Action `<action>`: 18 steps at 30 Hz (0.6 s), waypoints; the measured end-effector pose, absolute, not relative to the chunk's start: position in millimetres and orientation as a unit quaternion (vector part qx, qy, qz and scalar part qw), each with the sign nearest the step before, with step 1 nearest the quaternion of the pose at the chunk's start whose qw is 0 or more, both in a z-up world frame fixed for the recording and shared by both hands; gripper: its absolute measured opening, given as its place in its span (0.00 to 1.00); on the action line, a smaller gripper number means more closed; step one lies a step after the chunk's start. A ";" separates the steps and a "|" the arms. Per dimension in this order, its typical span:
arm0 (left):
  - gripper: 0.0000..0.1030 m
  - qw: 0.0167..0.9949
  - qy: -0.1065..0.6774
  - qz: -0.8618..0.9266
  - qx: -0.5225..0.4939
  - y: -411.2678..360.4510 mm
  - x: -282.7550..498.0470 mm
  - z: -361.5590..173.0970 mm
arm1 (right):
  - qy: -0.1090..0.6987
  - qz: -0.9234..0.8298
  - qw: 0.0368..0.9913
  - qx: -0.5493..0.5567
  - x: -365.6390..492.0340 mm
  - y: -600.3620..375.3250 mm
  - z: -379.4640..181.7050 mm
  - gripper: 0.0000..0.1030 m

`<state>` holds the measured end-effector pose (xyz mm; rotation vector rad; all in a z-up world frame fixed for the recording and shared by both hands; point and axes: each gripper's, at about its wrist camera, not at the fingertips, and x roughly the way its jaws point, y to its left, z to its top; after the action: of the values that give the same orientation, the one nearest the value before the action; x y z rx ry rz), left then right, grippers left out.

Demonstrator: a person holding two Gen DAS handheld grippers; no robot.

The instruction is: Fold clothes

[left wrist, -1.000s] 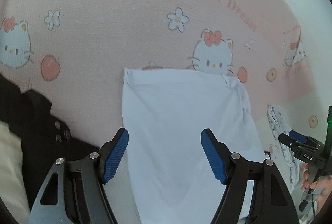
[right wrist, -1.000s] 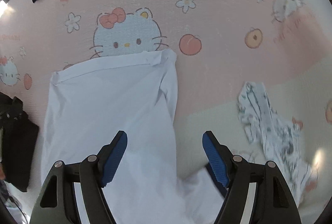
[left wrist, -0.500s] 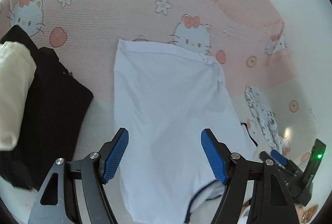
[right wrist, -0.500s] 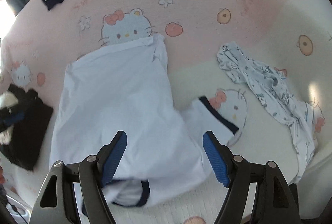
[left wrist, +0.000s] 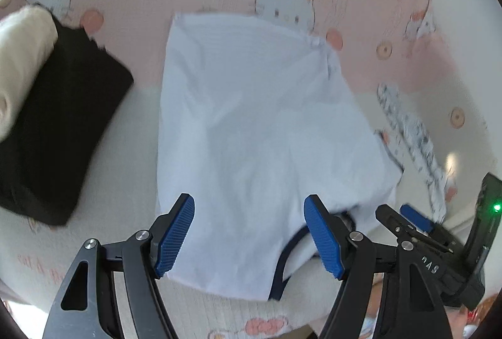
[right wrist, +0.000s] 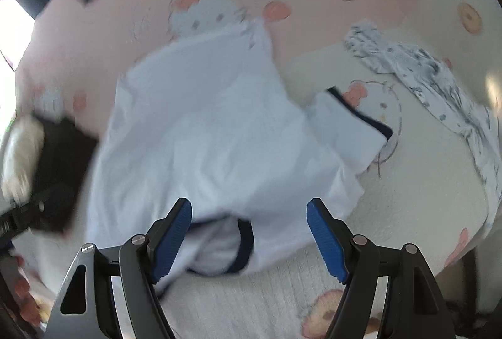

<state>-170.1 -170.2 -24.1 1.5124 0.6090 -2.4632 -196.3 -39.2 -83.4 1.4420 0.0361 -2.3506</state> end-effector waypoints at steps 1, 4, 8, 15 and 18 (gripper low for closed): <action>0.69 0.093 0.203 -0.827 0.515 -167.0 -168.0 -28.3 | 0.036 -0.838 0.193 0.510 -190.8 -43.2 -85.1 0.73; 0.69 0.091 0.178 -0.822 0.533 -154.7 -161.4 -39.3 | 0.084 -0.836 0.208 0.502 -175.1 -50.8 -87.8 0.73; 0.69 0.086 0.144 -0.824 0.541 -141.6 -155.7 -42.7 | 0.040 -0.822 0.218 0.524 -171.3 -42.0 -94.8 0.73; 0.69 0.084 0.023 -0.835 0.543 -115.2 -154.7 -51.5 | -0.189 -0.753 0.252 0.577 -183.9 -14.7 -120.3 0.73; 0.69 0.066 -0.002 -0.835 0.547 -106.3 -153.4 -58.1 | -0.258 -0.725 0.252 0.587 -187.8 -6.2 -130.8 0.73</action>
<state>-153.4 -106.3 -58.1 1.6496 -0.0056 -2.5168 -187.8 -6.2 -130.8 1.5954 -0.7010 -1.9726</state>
